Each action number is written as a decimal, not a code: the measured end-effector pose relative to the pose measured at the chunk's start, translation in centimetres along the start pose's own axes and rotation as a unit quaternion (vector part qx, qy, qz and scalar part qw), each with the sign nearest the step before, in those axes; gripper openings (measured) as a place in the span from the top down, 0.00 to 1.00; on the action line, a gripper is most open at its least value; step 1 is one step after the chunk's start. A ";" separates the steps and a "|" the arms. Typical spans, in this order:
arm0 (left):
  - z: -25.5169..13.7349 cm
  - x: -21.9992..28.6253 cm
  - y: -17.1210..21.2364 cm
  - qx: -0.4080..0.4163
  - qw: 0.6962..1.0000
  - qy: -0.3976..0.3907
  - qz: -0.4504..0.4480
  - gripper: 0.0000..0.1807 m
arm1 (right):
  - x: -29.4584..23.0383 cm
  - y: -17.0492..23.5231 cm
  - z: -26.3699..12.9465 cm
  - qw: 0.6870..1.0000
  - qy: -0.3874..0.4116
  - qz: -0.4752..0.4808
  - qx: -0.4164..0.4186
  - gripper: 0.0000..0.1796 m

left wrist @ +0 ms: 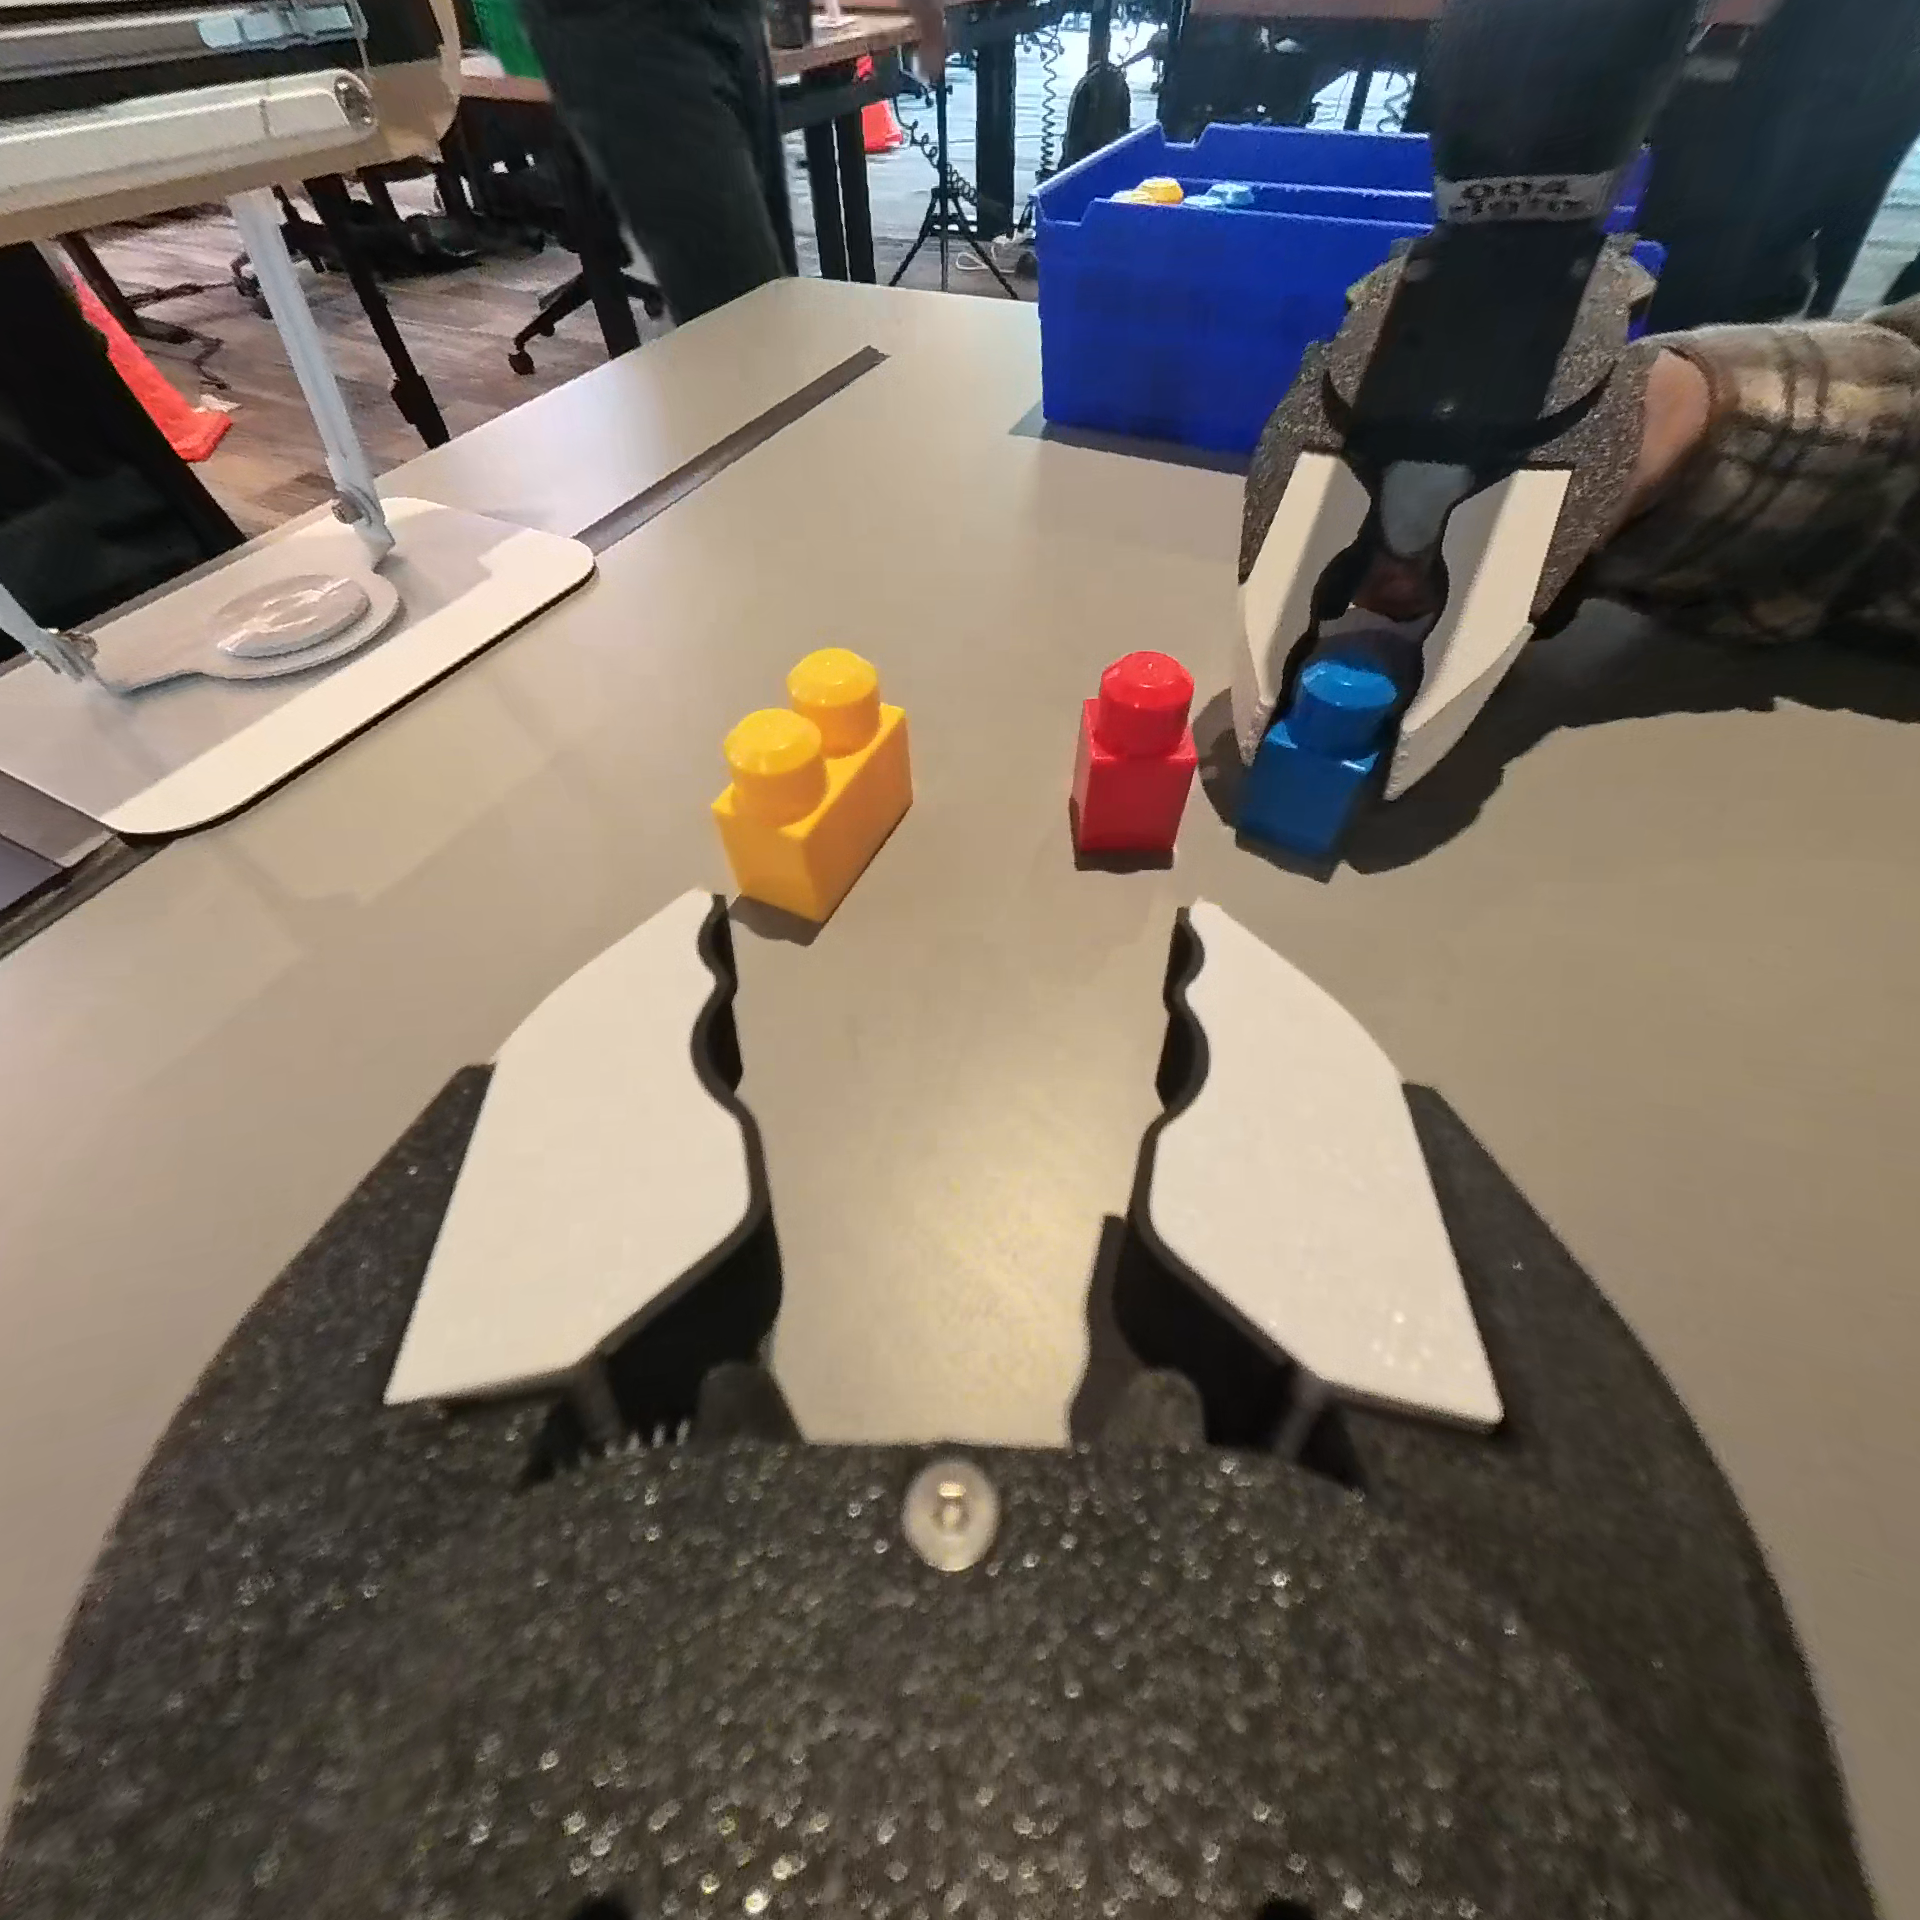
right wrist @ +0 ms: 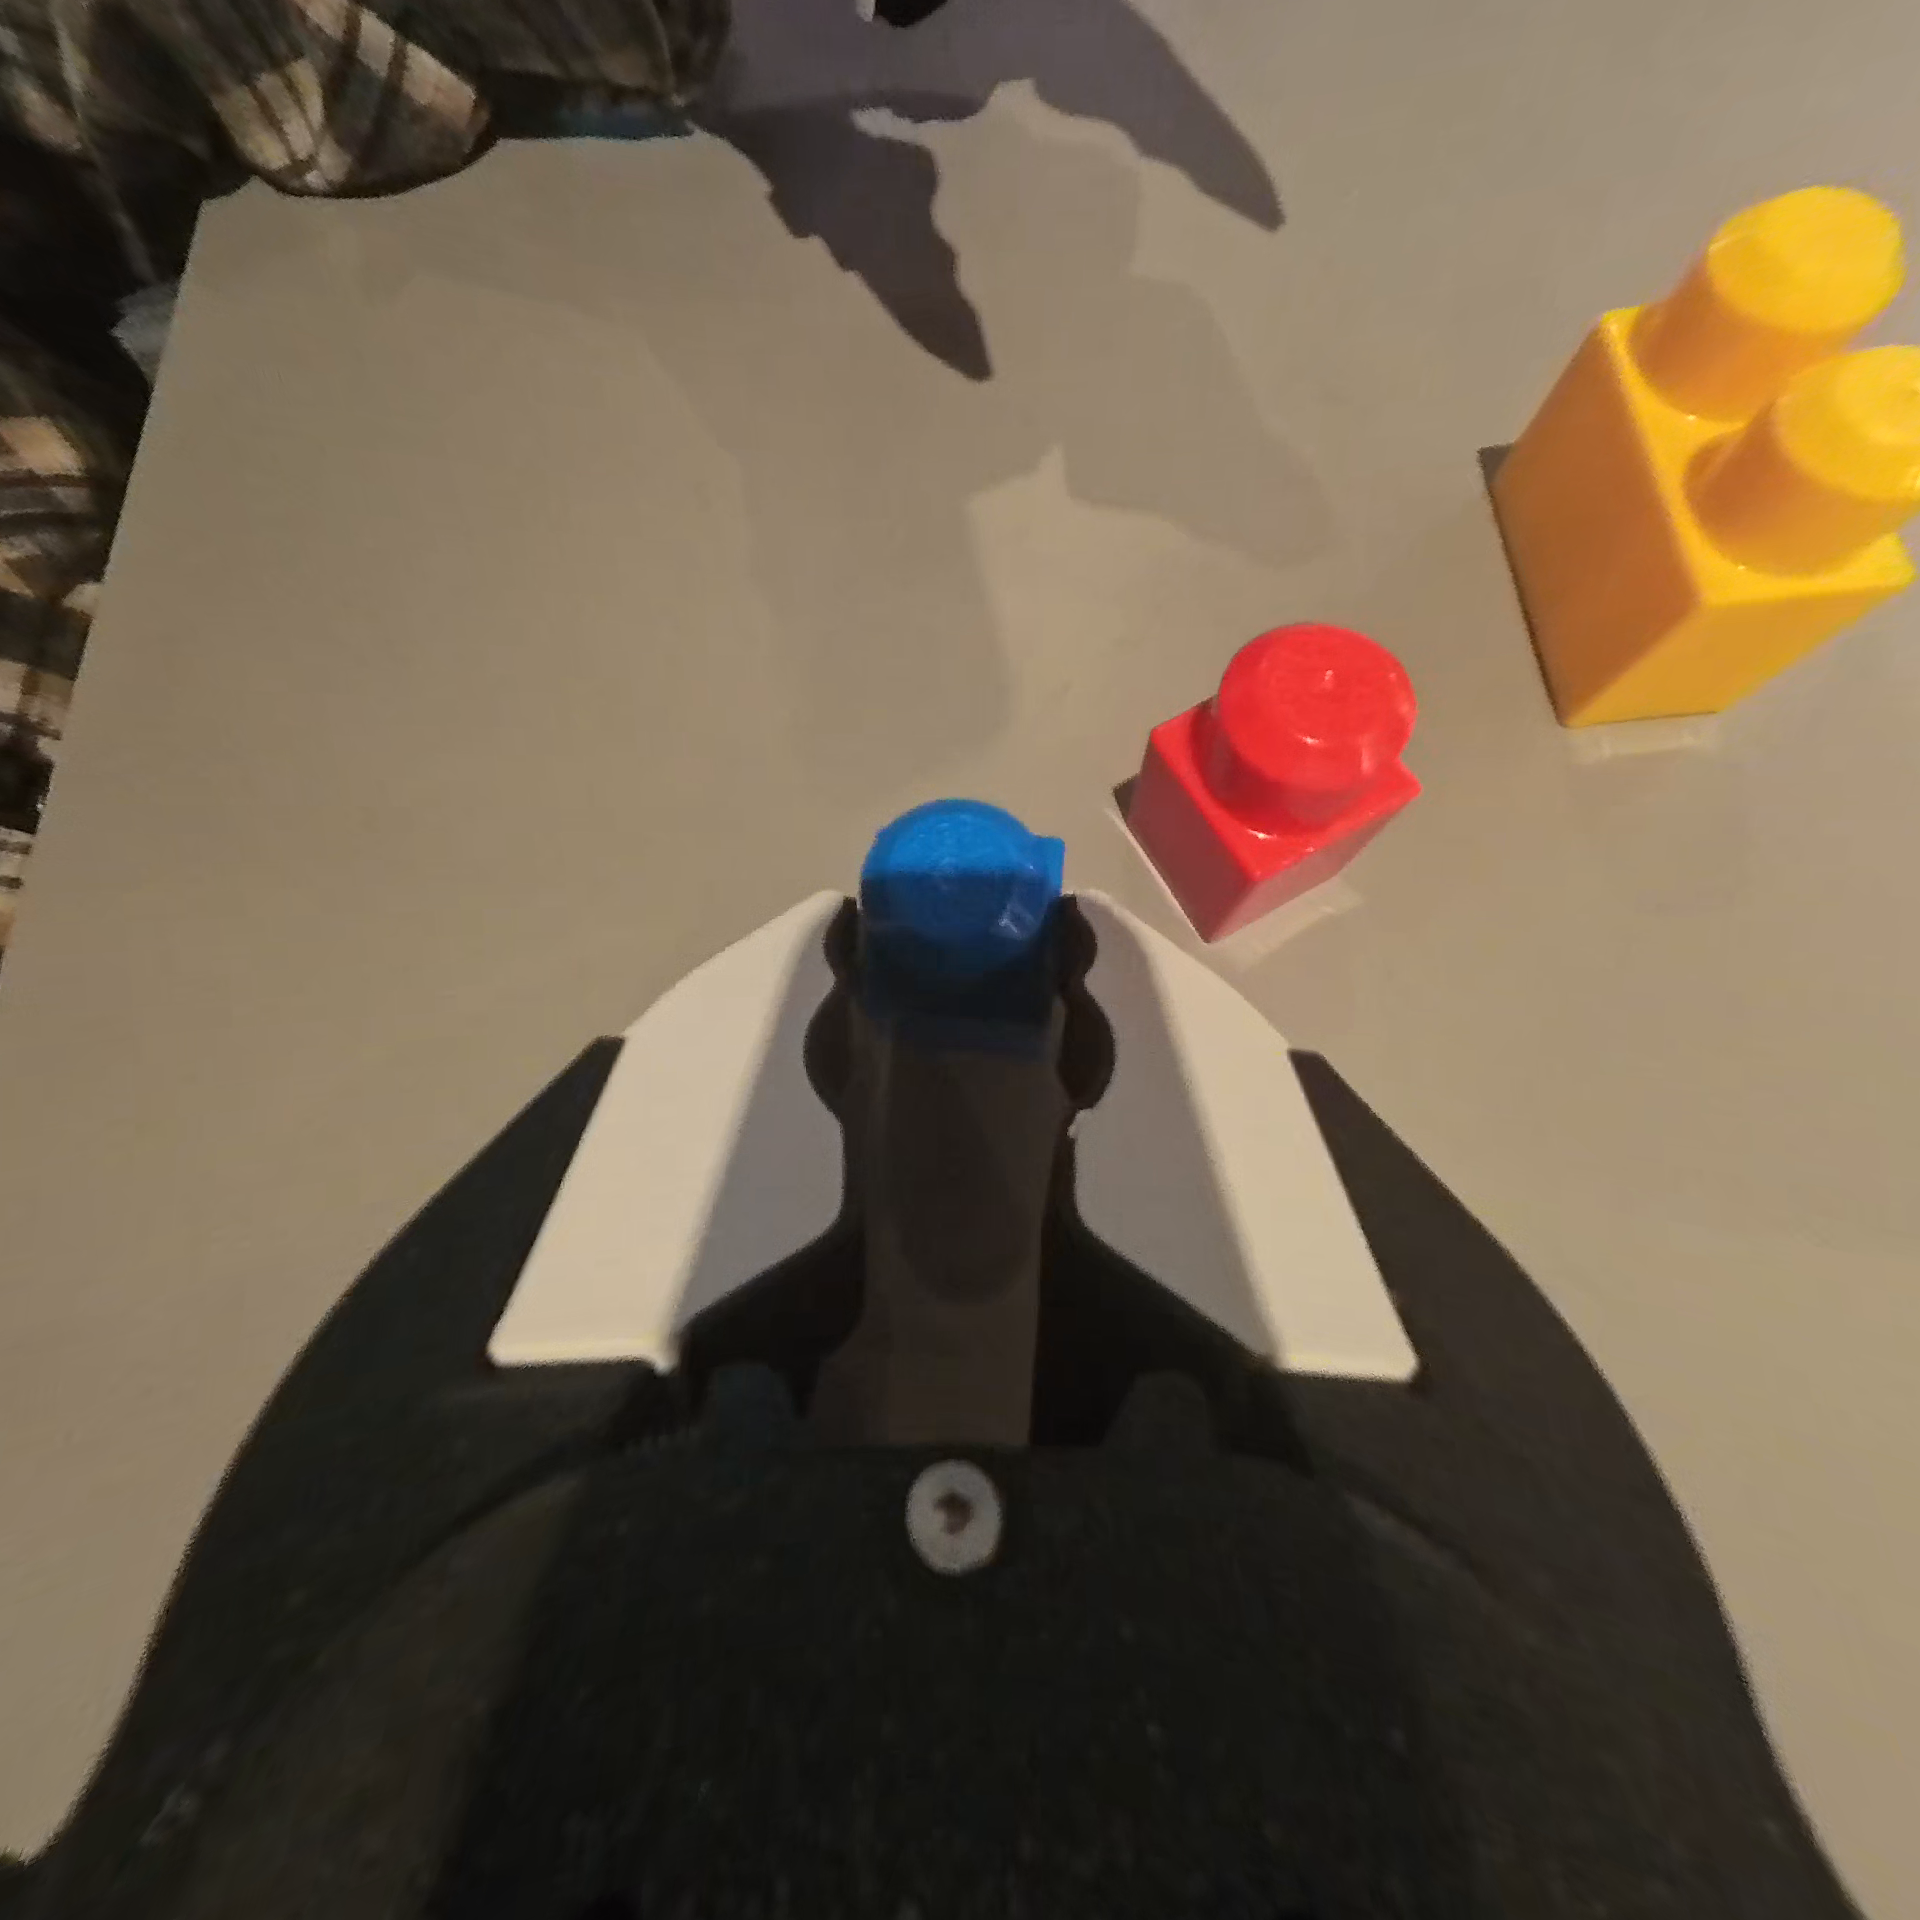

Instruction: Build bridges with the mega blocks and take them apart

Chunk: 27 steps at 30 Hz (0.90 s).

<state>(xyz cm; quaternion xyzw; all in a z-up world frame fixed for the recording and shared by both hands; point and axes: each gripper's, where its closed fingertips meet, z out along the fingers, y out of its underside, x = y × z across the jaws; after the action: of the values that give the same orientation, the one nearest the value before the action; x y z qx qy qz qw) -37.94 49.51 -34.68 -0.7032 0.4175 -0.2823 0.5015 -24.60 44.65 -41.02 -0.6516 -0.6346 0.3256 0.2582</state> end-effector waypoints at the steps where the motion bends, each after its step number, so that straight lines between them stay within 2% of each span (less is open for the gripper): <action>1: 0.0 -0.1 0.0 0.001 1.000 0.000 -0.001 0.56 | -0.1 -0.2 0.0 1.000 -0.008 -0.002 0.003 0.80; 9: -0.7 -0.8 -0.3 0.012 1.000 -0.012 -0.006 0.57 | -2.2 -3.3 0.5 0.993 -0.084 -0.084 -0.012 0.80; 17: -1.7 -2.4 -0.2 0.019 0.999 -0.034 -0.020 0.57 | -3.3 -5.8 4.5 0.973 -0.147 -0.163 -0.076 0.80; 23: -2.1 -2.7 -0.5 0.026 0.999 -0.037 -0.023 0.58 | -4.1 -5.6 7.1 0.960 -0.175 -0.185 -0.113 0.80; 27: -2.0 -2.5 -0.5 0.021 0.999 -0.036 -0.016 0.58 | -4.2 -5.6 7.5 0.959 -0.180 -0.188 -0.112 0.80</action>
<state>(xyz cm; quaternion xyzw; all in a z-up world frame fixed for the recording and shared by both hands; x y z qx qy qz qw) -40.66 50.80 -33.49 -0.7090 0.3814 -0.2733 0.5264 -33.85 40.24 -41.35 -0.4761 -0.8139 0.3101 0.1216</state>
